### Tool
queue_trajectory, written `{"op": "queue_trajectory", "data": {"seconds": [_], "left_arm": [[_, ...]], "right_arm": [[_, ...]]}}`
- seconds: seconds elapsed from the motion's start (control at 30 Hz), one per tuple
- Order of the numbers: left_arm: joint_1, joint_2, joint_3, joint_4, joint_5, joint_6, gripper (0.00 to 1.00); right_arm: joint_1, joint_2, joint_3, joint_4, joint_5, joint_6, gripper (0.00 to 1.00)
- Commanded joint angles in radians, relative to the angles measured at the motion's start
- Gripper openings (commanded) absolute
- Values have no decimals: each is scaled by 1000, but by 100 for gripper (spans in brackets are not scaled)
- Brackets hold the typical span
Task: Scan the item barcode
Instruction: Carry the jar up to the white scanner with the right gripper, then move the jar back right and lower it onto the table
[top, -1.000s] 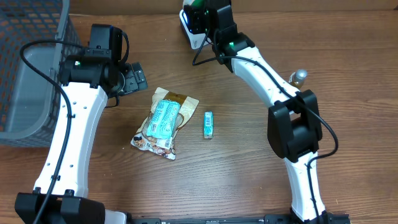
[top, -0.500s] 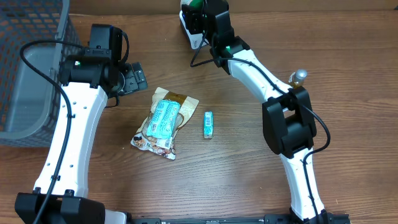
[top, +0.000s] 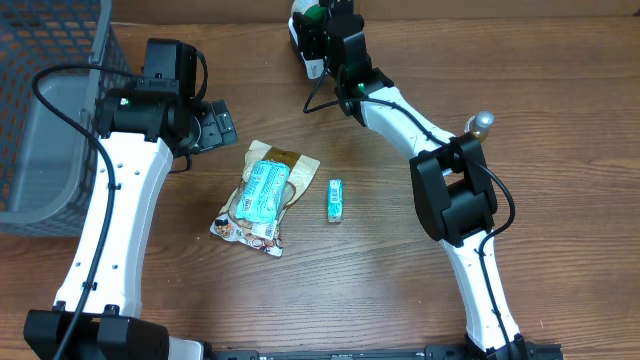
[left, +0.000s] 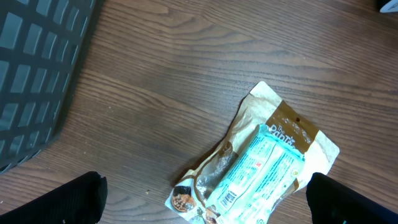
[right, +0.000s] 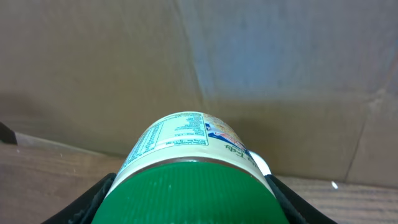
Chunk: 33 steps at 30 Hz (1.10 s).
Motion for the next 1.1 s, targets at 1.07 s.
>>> {"op": "queue_trajectory", "data": {"seconds": [1.07], "left_arm": [[2,0,18,2,3,18,100]], "right_arm": [[-60,-432,10,-785,-77,31,5]]}}
